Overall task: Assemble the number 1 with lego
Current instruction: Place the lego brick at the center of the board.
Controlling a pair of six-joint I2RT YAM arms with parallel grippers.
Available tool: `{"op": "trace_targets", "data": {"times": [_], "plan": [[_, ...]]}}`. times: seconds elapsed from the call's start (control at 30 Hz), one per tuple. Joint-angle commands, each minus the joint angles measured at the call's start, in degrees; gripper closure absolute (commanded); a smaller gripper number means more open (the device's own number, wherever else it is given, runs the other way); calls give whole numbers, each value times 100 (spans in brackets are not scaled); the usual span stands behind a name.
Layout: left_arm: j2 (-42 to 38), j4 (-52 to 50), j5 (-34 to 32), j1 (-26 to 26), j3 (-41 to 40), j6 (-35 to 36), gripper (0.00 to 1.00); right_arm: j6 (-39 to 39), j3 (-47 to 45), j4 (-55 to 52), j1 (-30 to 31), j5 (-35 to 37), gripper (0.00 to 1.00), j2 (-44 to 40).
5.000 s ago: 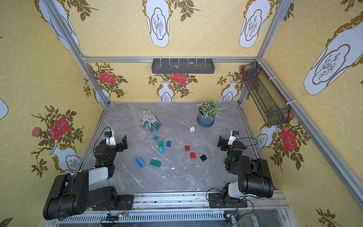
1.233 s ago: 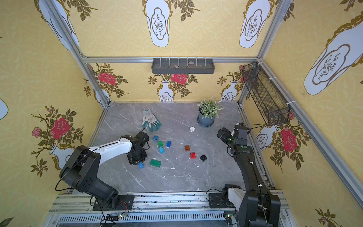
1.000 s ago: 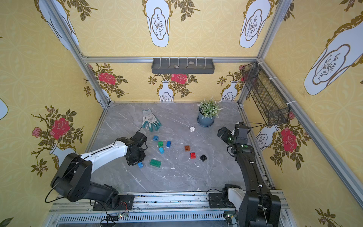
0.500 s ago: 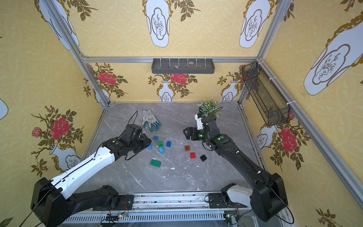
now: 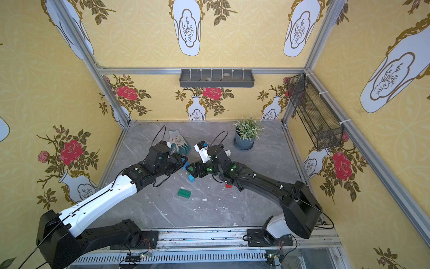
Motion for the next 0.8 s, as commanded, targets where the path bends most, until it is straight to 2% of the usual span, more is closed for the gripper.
{"op": "trace_targets", "data": {"times": [0.0,0.77], "plan": [[-28,233,8,-2,-25,33,91,183,87,512,2,-54,28,117],[-36,404,115,-2,-105,42,95,411,242,1148,0,-477,63,625]]}}
